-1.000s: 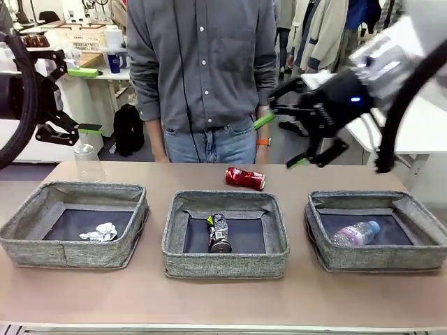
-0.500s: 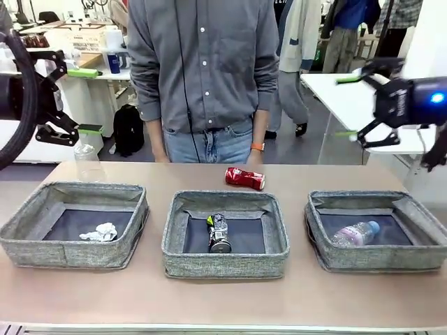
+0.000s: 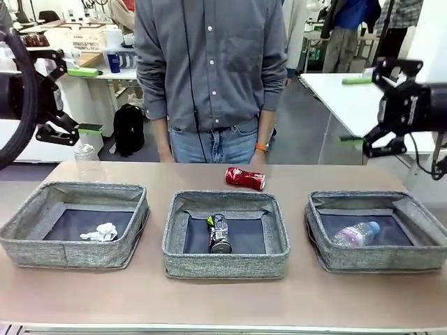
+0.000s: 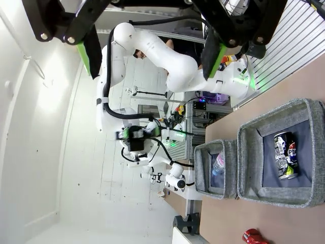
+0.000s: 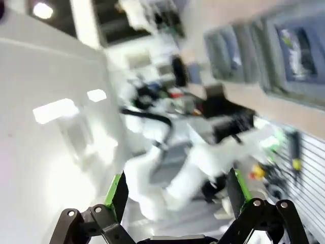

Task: Sort the waste into the appropriate baskets.
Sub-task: Place the picked waste into the Fabric basket indicated by the person, then pick up the waste item pointed out by the person.

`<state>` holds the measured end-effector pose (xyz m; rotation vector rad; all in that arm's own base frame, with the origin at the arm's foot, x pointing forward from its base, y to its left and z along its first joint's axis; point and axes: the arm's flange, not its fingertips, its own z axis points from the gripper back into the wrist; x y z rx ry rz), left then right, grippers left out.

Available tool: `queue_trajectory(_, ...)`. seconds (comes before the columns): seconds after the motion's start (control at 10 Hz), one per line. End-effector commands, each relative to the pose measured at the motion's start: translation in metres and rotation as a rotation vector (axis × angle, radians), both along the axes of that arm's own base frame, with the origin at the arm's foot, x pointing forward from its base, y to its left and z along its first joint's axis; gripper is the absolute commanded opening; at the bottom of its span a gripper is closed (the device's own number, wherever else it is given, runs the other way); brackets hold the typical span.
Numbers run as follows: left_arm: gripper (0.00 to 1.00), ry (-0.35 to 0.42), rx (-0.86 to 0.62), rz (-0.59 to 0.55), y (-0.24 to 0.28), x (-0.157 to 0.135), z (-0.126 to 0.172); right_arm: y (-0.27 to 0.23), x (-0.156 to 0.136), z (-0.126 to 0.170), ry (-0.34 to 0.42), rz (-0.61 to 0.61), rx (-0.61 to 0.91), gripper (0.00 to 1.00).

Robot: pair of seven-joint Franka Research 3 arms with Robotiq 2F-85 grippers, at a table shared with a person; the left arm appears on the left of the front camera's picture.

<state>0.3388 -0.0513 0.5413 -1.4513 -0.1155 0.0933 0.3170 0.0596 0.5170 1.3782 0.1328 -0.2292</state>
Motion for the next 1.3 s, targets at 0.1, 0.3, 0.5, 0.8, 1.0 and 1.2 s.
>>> queue_trajectory(0.1, 1.00, -0.009, -0.020, 0.001, -0.0027, -0.0003, 0.0028, -0.0100, 0.0075, 0.0127, 0.004, -0.104, 0.079, 1.00)
queue_trajectory(0.3, 1.00, -0.009, -0.020, 0.001, -0.0027, -0.0003, 0.0028, -0.0100, 0.0075, 0.0127, 0.004, -0.104, 0.079, 1.00)
queue_trajectory(0.5, 1.00, -0.009, -0.020, 0.001, -0.0027, -0.0003, 0.0028, -0.0100, 0.0075, 0.0127, 0.004, -0.104, 0.079, 1.00)
queue_trajectory(0.8, 1.00, -0.009, -0.020, 0.001, -0.0027, -0.0003, 0.0028, -0.0100, 0.0075, 0.0127, 0.004, -0.104, 0.079, 1.00)
queue_trajectory(1.0, 1.00, -0.009, -0.020, 0.001, -0.0027, -0.0003, 0.0028, -0.0100, 0.0075, 0.0127, 0.004, -0.104, 0.079, 1.00)
queue_trajectory(1.2, 1.00, -0.009, -0.020, 0.001, -0.0027, -0.0003, 0.0028, -0.0100, 0.0075, 0.0127, 0.004, -0.104, 0.079, 1.00)
